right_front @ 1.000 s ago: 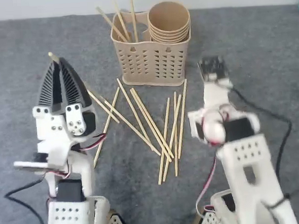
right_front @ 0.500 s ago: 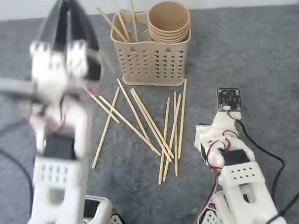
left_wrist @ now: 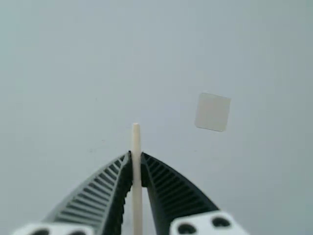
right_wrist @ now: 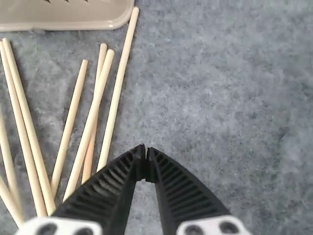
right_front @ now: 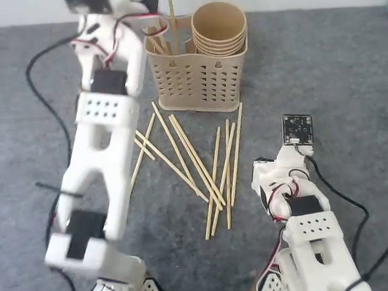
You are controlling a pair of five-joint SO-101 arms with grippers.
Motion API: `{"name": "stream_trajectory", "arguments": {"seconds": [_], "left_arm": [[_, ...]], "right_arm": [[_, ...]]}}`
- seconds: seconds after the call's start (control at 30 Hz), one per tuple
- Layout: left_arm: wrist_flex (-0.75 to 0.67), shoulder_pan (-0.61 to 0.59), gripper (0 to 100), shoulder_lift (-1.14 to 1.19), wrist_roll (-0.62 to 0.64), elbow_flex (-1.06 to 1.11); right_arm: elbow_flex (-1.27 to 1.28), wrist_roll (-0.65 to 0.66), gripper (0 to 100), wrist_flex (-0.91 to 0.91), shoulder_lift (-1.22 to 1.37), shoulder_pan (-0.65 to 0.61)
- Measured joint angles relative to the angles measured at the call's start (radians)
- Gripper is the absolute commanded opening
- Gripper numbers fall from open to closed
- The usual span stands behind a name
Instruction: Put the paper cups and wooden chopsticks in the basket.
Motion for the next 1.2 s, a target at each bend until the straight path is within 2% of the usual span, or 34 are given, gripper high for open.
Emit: {"name": "stream_trajectory", "arguments": {"seconds": [0.23,0.5,0.63,0.77,0.93,1.2], "left_arm": [[-0.006,-0.003,1,0.169,0.0,-0.104],[-0.006,-0.029,2,0.175,0.0,0.048],[0.021,-0.029,9,0.175,0.0,0.104],[0.212,-0.029,17,0.12,-0.002,0.107],[0.522,-0.029,17,-0.06,-0.005,0.107],[0.773,-0.078,17,-0.218,-0.005,0.107]], "right_arm": [[0.0,0.018,0.6,0.0,0.0,-0.006],[0.0,0.021,0.6,-0.002,0.0,-0.008],[0.0,0.021,0.6,-0.002,0.0,-0.008],[0.0,0.021,0.6,-0.002,0.0,-0.008],[0.0,0.021,0.6,-0.002,0.0,-0.008],[0.0,0.021,0.6,-0.002,0.0,-0.008]]}}
